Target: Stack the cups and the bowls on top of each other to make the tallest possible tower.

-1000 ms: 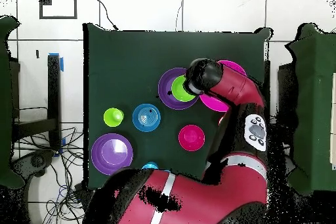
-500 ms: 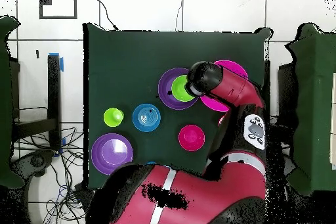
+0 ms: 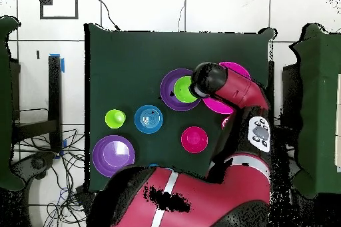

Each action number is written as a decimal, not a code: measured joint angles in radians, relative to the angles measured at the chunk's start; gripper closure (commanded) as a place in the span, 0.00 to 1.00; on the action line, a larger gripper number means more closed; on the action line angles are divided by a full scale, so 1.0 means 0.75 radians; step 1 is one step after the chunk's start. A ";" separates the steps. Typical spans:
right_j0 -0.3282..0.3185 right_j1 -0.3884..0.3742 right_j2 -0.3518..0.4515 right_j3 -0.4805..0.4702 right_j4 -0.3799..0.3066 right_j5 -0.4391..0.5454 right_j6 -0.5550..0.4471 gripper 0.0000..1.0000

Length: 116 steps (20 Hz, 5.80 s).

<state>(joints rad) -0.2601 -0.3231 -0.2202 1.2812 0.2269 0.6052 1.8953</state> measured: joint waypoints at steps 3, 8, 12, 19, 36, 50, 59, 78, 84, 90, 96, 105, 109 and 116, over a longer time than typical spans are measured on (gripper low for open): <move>0.000 0.000 -0.008 0.000 0.000 0.000 0.000 0.00; 0.000 0.000 -0.009 0.000 0.000 0.000 0.000 0.00; -0.001 0.000 -0.009 0.000 0.000 0.000 0.000 0.00; -0.003 -0.019 -0.009 0.000 0.000 0.000 0.000 0.00; -0.030 -0.030 -0.009 0.000 0.000 0.000 0.000 0.00; 0.013 -0.025 -0.025 -0.075 0.001 0.004 0.000 0.00; 0.060 0.015 -0.049 -0.165 0.020 0.034 0.002 0.00; 0.061 0.171 -0.100 -0.201 0.034 0.036 0.008 1.00; 0.067 0.173 -0.157 -0.244 0.031 0.036 0.009 1.00; 0.067 0.190 -0.195 -0.282 0.031 0.042 0.009 1.00; 0.068 0.204 -0.216 -0.300 0.031 0.048 0.009 1.00; 0.154 0.184 -0.345 -0.336 0.030 0.358 0.012 1.00; 0.221 0.187 -0.434 -0.418 0.031 0.614 0.035 1.00; 0.295 0.226 -0.566 -0.634 0.032 0.929 0.134 1.00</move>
<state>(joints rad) -0.0392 -0.1534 -0.6448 0.8056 0.2507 1.3020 1.9959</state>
